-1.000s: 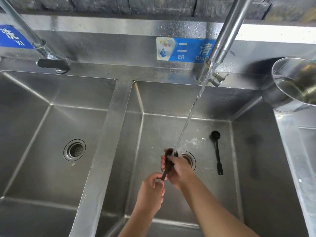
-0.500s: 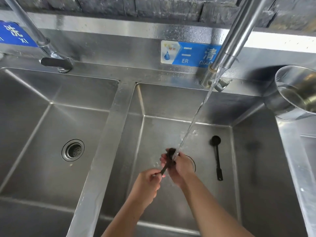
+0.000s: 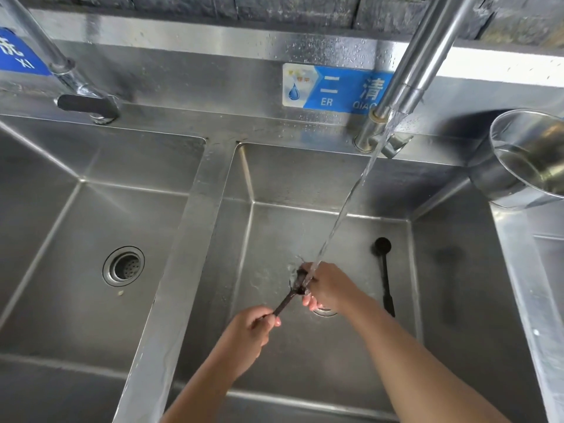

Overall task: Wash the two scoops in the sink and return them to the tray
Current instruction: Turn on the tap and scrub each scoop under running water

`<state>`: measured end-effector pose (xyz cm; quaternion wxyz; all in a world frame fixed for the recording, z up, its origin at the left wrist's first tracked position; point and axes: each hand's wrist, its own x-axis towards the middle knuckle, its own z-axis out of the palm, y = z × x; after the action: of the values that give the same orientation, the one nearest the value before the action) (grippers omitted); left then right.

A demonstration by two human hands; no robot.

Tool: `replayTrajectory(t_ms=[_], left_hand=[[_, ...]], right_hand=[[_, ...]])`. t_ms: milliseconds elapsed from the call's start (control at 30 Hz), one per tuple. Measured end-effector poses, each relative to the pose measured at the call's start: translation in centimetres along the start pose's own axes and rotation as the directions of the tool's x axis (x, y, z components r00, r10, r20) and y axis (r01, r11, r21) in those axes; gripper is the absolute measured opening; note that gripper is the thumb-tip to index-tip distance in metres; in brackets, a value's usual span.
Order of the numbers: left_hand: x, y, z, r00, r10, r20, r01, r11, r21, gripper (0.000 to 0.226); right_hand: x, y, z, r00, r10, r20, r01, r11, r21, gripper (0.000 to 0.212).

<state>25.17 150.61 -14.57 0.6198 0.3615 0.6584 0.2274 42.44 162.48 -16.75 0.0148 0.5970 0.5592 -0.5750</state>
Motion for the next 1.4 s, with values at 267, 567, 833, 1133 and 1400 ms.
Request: replayTrajectory(t_ms=[267,567,833,1133,1400], left_hand=[[0.0,1.1,2.8,0.992,-0.125,0.004,0.123,0.977,-0.172,0.026],[2.0,4.2,4.4,0.996,-0.024,-0.089,0.008,0.984,-0.180,0.031],[4.9,8.4,5.3,0.992,0.114,-0.043,-0.120,0.978,-0.172,0.025],[2.1,5.7,4.7,0.995,0.098,0.034,-0.093,0.989,-0.112,0.029],[0.0,2.7,4.2,0.997,0.071,0.033,-0.065,0.984,-0.166,0.027]], right_hand=[[-0.1,0.6,6.2,0.983,0.180,-0.023,0.006,0.094,0.996,0.022],[-1.7,0.7,3.3,0.991,0.007,-0.135,0.115,0.489,0.865,0.032],[-2.4,0.1,1.2,0.945,0.007,-0.326,0.260,0.589,0.766,0.019],[-2.4,-0.5,1.1,0.950,0.037,-0.312,0.228,0.601,0.766,0.014],[-2.0,-0.4,2.1,0.968,0.036,-0.250,0.185,0.574,0.798,0.021]])
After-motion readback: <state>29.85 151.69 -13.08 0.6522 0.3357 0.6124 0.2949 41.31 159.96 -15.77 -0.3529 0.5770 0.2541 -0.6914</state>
